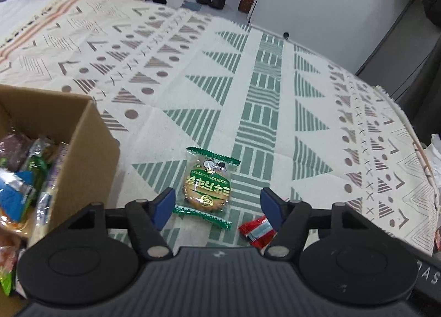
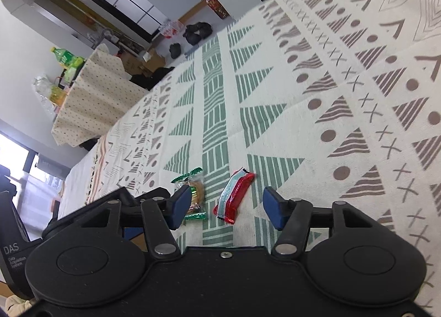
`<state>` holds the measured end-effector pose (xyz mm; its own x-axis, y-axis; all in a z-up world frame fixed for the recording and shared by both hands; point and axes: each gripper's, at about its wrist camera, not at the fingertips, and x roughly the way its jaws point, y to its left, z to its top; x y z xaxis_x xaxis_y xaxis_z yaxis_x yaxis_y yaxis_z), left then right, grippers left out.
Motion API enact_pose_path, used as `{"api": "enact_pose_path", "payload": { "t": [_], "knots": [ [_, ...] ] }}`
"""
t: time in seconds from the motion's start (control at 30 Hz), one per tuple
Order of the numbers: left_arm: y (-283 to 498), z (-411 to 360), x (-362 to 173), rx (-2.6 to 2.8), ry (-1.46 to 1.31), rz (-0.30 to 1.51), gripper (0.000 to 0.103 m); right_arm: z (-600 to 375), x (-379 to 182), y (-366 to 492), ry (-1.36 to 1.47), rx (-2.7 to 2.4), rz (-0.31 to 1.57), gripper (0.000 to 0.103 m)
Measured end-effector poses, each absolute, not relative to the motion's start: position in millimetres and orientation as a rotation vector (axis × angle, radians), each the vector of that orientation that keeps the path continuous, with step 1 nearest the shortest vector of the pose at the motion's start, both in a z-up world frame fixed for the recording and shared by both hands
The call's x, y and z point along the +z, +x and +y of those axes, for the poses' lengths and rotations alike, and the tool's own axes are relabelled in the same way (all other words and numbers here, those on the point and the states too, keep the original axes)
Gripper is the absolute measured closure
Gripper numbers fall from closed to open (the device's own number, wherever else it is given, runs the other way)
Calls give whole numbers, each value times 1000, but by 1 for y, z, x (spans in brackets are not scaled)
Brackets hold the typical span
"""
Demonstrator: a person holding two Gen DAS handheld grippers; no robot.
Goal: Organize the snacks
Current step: 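Grasp the green cracker packet with left gripper while right grasps the red candy bar, then carry the green cracker packet and red candy bar over the box with both grippers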
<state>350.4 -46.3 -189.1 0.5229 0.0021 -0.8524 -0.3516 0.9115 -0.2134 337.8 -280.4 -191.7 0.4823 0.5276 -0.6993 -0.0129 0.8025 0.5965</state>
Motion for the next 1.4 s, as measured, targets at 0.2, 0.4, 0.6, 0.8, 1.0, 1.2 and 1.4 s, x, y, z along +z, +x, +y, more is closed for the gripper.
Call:
{"api": "enact_pose_path", "payload": {
  "t": [0.2,0.4,0.6,0.8,1.0,1.2,1.4],
  "knots": [
    [366,-43,-209,222,-363,1028,36,-270,-207,349,561,332,1069,50],
    [374,-37,-227,235,-360,1073,36,-259,-220,356,549,318,1101,53],
    [379,-31,-230,255,-360,1052,44,-247,-232,363,515,309,1127,56],
    [380,-29,-230,254,-347,1052,57,-235,-234,366,464,295,1094,57],
    [376,-24,-226,254,-378,1061,58,-220,-236,367,357,273,1067,62],
    [365,-25,-215,250,-405,1050,58,-224,-233,366,352,258,1079,81],
    [354,-27,-196,255,-409,1011,58,-230,-220,358,387,274,1038,83]
  ]
}}
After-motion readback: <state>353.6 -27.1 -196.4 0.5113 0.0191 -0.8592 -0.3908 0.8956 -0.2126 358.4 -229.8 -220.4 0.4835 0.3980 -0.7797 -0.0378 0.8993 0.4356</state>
